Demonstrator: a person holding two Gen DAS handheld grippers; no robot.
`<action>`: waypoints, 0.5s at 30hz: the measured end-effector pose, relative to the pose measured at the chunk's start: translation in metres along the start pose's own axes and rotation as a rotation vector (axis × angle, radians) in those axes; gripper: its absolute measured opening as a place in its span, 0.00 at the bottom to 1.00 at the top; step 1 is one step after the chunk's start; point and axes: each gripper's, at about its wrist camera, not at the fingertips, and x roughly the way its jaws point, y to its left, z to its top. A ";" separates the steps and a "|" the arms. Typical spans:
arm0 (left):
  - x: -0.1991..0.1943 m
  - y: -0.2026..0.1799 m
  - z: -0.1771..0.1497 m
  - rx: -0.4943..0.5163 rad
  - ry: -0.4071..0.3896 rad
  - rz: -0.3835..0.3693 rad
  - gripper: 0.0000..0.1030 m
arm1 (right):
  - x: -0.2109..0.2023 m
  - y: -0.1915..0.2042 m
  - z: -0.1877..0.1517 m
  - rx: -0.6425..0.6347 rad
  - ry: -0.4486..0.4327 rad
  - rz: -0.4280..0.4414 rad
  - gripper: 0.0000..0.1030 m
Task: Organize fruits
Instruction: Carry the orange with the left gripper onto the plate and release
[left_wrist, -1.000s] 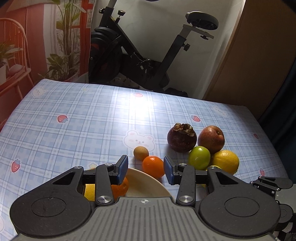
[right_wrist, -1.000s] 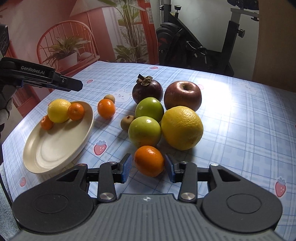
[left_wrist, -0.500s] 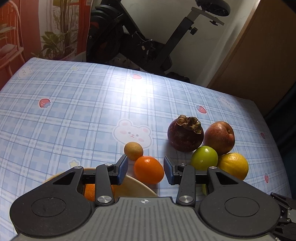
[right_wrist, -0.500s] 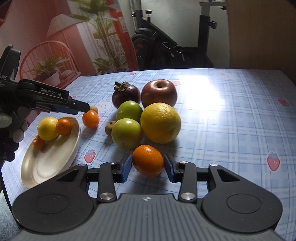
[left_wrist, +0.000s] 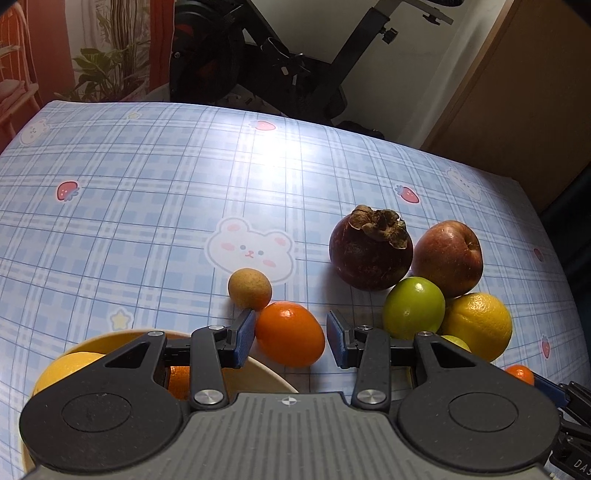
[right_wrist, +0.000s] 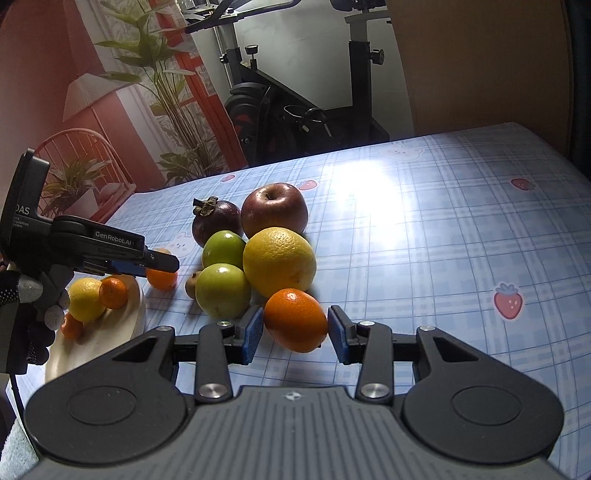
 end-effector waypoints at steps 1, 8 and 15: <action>0.000 -0.002 0.000 0.006 0.001 0.006 0.43 | 0.000 0.000 -0.001 0.003 0.001 0.000 0.40; -0.004 -0.013 -0.007 0.044 0.003 -0.011 0.40 | -0.004 0.001 -0.003 0.006 -0.007 -0.004 0.40; -0.052 -0.026 -0.025 0.106 -0.067 -0.053 0.40 | -0.009 0.006 -0.001 -0.011 -0.012 0.016 0.40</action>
